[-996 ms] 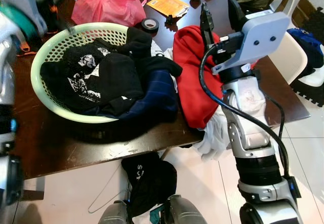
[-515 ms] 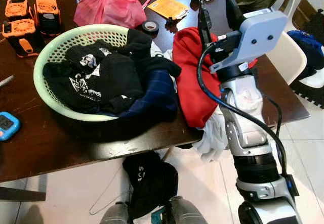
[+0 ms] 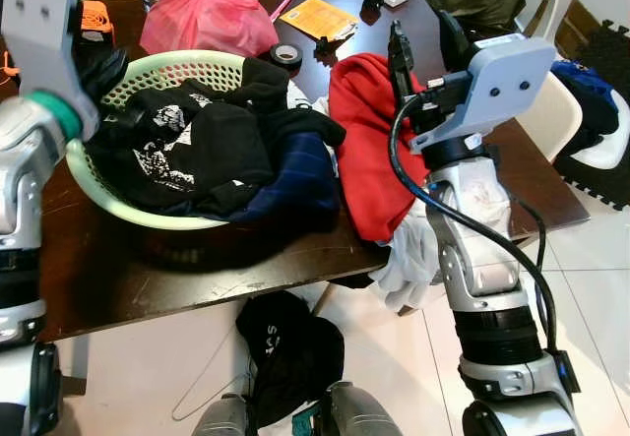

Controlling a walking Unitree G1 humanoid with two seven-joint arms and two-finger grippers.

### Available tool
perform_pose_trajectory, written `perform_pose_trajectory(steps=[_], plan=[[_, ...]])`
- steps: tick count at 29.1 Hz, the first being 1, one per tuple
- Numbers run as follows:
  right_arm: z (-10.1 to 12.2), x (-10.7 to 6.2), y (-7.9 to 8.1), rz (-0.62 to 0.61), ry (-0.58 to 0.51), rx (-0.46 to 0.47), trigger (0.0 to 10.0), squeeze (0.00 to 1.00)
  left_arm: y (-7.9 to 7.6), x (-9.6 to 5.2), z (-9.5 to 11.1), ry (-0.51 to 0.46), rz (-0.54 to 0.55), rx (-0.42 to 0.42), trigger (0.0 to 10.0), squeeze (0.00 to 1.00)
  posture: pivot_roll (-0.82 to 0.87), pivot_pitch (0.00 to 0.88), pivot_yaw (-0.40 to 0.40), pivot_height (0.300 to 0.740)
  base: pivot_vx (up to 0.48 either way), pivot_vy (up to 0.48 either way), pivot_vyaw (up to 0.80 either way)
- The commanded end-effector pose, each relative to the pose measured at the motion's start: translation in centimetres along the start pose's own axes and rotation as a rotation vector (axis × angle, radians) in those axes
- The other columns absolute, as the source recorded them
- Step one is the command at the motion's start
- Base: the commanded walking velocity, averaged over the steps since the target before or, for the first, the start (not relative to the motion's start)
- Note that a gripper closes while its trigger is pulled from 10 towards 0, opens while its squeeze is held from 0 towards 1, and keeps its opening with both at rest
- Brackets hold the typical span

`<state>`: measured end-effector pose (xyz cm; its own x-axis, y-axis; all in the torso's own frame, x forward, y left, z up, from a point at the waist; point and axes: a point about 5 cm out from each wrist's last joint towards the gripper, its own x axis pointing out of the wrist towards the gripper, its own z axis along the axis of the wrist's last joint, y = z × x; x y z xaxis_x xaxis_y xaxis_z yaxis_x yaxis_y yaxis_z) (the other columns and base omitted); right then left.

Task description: Hang hanger

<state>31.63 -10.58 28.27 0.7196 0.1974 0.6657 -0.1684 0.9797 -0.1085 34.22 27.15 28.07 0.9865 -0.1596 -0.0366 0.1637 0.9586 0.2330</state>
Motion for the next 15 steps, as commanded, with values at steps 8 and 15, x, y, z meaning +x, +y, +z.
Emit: perform_pose_trajectory(steps=[8, 15], plan=[[-0.2, -0.4, -0.3, -0.024, 0.01, 0.005, 10.0, 0.0, 2.7, -0.1, -1.7, 0.101, -0.036, -0.075, 10.0, 1.0, 0.1, 0.144, -0.035, 0.74, 0.0, 0.0, 0.0], [0.2, -0.4, -0.3, -0.015, 0.004, 0.002, 10.0, 0.0, 2.6, -0.1, -1.8, 0.047, -0.206, -0.11, 10.0, 0.0, 0.08, 0.156, -0.04, 0.74, 0.0, 0.0, 0.0]])
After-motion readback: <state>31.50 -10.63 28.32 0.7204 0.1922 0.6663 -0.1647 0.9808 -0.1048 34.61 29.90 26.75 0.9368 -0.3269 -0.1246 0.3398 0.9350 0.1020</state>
